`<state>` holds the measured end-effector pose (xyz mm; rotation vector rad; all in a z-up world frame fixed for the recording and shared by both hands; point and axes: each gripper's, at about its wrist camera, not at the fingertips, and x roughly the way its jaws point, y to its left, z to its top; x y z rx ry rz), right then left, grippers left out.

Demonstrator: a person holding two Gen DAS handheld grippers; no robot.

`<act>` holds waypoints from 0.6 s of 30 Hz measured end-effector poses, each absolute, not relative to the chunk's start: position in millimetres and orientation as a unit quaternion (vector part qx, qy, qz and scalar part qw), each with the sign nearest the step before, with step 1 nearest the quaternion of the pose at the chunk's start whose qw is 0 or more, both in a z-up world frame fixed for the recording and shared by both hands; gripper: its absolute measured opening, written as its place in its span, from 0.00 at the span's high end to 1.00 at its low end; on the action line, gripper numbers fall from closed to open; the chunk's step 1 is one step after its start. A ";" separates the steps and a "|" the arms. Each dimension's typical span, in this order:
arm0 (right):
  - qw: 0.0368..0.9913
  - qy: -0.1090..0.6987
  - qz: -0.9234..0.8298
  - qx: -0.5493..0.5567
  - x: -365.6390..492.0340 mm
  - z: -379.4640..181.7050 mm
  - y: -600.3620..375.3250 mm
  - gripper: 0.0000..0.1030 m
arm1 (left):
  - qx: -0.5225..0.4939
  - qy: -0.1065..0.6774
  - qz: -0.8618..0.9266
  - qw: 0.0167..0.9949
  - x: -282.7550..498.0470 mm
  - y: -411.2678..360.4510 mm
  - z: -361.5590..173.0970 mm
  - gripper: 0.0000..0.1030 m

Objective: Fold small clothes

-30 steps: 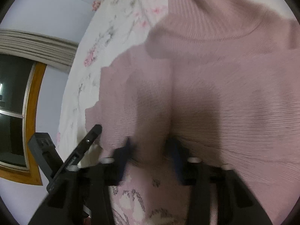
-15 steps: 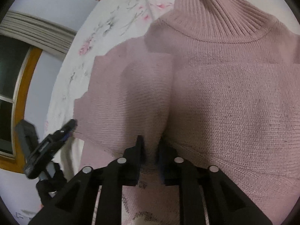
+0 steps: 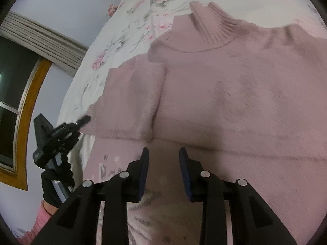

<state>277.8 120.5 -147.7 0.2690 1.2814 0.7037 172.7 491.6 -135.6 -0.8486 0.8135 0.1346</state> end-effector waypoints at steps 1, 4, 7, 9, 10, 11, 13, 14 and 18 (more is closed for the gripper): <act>0.738 0.582 0.320 0.122 275.6 -146.0 116.5 0.70 | -0.398 0.374 0.054 0.836 173.0 485.7 -127.9 0.91; 0.745 0.574 0.320 0.116 269.4 -138.8 108.3 0.70 | -0.376 0.354 0.011 0.856 181.4 455.1 -100.4 0.91; 0.753 0.565 0.319 0.113 269.2 -129.4 107.6 0.70 | -0.348 0.351 -0.032 0.869 194.8 419.3 -81.9 0.91; 0.757 0.559 0.316 0.115 270.4 -123.8 100.5 0.70 | -0.333 0.360 -0.061 0.870 207.5 390.1 -78.1 0.91; 0.760 0.557 0.314 0.115 270.3 -121.9 95.2 0.70 | -0.328 0.363 -0.071 0.869 211.3 378.9 -78.5 0.91; 0.765 0.554 0.308 0.114 271.7 -118.7 89.8 0.70 | -0.324 0.369 -0.084 0.867 217.7 362.8 -80.8 0.91; 0.774 0.549 0.296 0.109 272.0 -115.1 80.5 0.70 | -0.322 0.378 -0.102 0.862 225.8 339.7 -87.5 0.91; 0.778 0.547 0.289 0.105 272.5 -113.1 75.9 0.70 | -0.322 0.383 -0.111 0.859 229.9 328.2 -92.1 0.91; 0.794 0.543 0.257 0.091 275.2 -111.7 56.3 0.70 | -0.310 0.408 -0.129 0.849 247.0 290.4 -115.6 0.91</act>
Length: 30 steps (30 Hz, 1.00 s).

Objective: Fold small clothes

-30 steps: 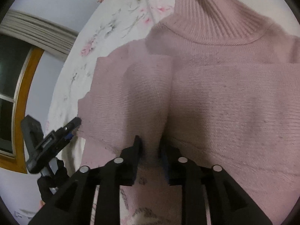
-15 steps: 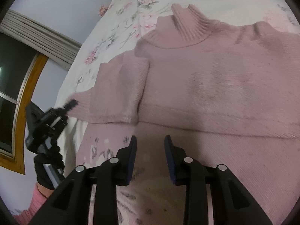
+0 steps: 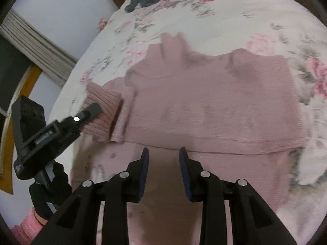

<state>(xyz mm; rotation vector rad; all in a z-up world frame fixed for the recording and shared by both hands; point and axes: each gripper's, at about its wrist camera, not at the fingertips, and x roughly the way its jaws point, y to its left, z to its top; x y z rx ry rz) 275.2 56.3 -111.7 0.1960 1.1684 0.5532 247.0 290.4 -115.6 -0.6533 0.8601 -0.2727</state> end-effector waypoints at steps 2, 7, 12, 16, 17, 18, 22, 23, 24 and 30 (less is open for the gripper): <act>0.798 0.544 0.244 0.087 275.7 -113.7 45.9 0.70 | -0.308 0.420 -0.137 0.843 257.6 273.8 -127.7 0.91; 0.805 0.546 0.215 0.088 277.1 -122.7 23.0 0.70 | -0.300 0.439 -0.157 0.832 276.1 249.5 -144.1 0.91; 0.807 0.548 0.196 0.097 279.1 -128.4 8.5 0.70 | -0.300 0.468 -0.194 0.809 284.8 231.4 -150.4 0.80; 0.806 0.547 0.199 0.106 280.1 -128.0 3.9 0.70 | -0.337 0.444 -0.238 0.795 267.8 248.1 -132.7 0.72; 0.805 0.547 0.203 0.110 279.8 -126.9 3.0 0.70 | -0.342 0.432 -0.237 0.800 261.3 255.5 -126.2 0.66; 0.800 0.547 0.213 0.123 280.1 -125.7 1.4 0.70 | -0.344 0.422 -0.233 0.806 256.5 264.9 -121.2 0.63; 0.775 0.558 0.246 0.166 291.9 -130.4 9.9 0.69 | -0.304 0.413 -0.147 0.846 247.7 321.2 -113.2 0.62; 0.772 0.561 0.246 0.168 295.2 -132.8 13.3 0.68 | -0.300 0.416 -0.131 0.848 248.2 330.3 -114.8 0.62; 0.768 0.566 0.248 0.168 299.7 -136.2 18.2 0.67 | -0.299 0.423 -0.107 0.849 249.9 345.2 -120.0 0.63; 0.747 0.589 0.258 0.168 323.0 -157.5 48.8 0.64 | -0.301 0.444 -0.039 0.843 250.1 392.4 -147.4 0.64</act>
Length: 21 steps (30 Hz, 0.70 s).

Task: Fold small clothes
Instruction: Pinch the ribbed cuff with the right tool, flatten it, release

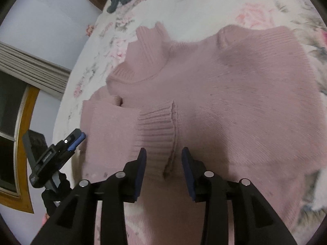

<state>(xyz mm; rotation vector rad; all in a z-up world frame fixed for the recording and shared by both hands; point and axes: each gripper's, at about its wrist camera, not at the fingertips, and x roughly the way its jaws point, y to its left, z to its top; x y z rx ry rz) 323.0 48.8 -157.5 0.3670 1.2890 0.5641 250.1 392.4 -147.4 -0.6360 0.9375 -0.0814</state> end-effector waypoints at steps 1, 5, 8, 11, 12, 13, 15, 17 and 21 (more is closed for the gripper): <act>0.744 0.592 0.261 0.167 325.4 -160.8 54.4 0.64 | -0.306 0.450 -0.038 0.838 249.9 395.8 -154.8 0.64; 0.743 0.594 0.273 0.148 330.1 -165.6 72.9 0.88 | -0.314 0.446 -0.044 0.837 245.7 403.6 -166.5 0.65; 0.754 0.578 0.281 0.135 327.6 -155.3 73.8 0.91 | -0.306 0.450 -0.041 0.838 244.7 402.8 -166.9 0.67; 0.783 0.549 0.270 0.111 325.1 -131.5 59.1 0.92 | -0.295 0.451 -0.043 0.841 243.1 400.8 -165.7 0.67; 0.795 0.537 0.261 0.103 325.7 -120.1 48.7 0.92 | -0.294 0.450 -0.043 0.843 242.8 400.5 -165.6 0.67; 0.802 0.531 0.253 0.099 326.9 -113.0 40.9 0.92 | -0.293 0.448 -0.042 0.843 242.4 400.2 -165.6 0.67; 0.811 0.528 0.235 0.090 331.1 -102.2 22.2 0.92 | -0.292 0.446 -0.041 0.845 241.5 399.6 -165.4 0.67; 0.815 0.533 0.215 0.078 335.5 -99.1 7.0 0.92 | -0.287 0.447 -0.039 0.846 241.3 398.1 -164.9 0.67; 0.810 0.551 0.192 0.061 343.3 -107.4 -15.0 0.92 | -0.280 0.452 -0.040 0.846 243.1 397.1 -163.9 0.67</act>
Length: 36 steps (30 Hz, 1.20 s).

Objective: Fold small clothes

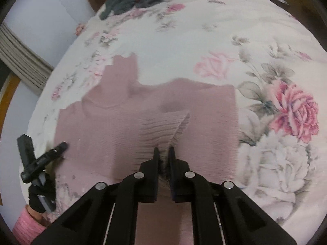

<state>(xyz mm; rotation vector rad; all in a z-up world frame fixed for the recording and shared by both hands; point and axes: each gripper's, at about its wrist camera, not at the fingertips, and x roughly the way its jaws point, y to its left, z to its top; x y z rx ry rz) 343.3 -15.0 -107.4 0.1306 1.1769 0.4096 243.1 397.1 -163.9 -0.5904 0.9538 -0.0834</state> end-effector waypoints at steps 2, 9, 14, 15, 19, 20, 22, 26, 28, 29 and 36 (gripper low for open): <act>0.802 0.565 0.188 0.056 345.5 -118.7 -17.4 0.92 | -0.276 0.454 -0.041 0.846 243.3 397.2 -164.0 0.67; 0.789 0.589 0.172 0.044 341.3 -139.1 -17.5 0.87 | -0.263 0.464 -0.039 0.845 244.9 395.2 -160.1 0.67; 0.816 0.543 0.197 0.021 333.6 -102.7 -2.9 0.83 | -0.204 0.448 -0.045 0.869 248.4 372.9 -129.3 0.59; 0.815 0.542 0.206 0.022 333.7 -100.7 1.9 0.82 | -0.194 0.447 -0.053 0.872 252.3 365.5 -125.1 0.58; 0.807 0.545 0.227 0.008 337.7 -105.6 28.9 0.82 | -0.175 0.461 -0.067 0.867 267.8 347.9 -127.2 0.57; 0.806 0.546 0.227 0.006 338.4 -107.2 31.7 0.82 | -0.169 0.464 -0.066 0.867 270.7 345.6 -128.9 0.57; 0.804 0.550 0.226 0.006 341.1 -113.8 33.8 0.81 | -0.160 0.473 -0.060 0.865 276.6 345.1 -135.8 0.57; 0.800 0.562 0.211 0.006 347.2 -126.2 25.8 0.82 | -0.150 0.489 -0.049 0.858 278.3 352.4 -150.4 0.57; 0.799 0.568 0.196 0.000 347.1 -131.4 16.9 0.83 | -0.153 0.487 -0.058 0.858 275.1 357.3 -156.5 0.58; 0.800 0.568 0.194 0.001 345.5 -133.3 9.9 0.85 | -0.155 0.484 -0.061 0.859 273.2 358.8 -157.1 0.58; 0.830 0.534 0.159 0.022 327.5 -102.9 -32.9 0.81 | -0.168 0.476 -0.064 0.861 270.3 361.8 -159.6 0.58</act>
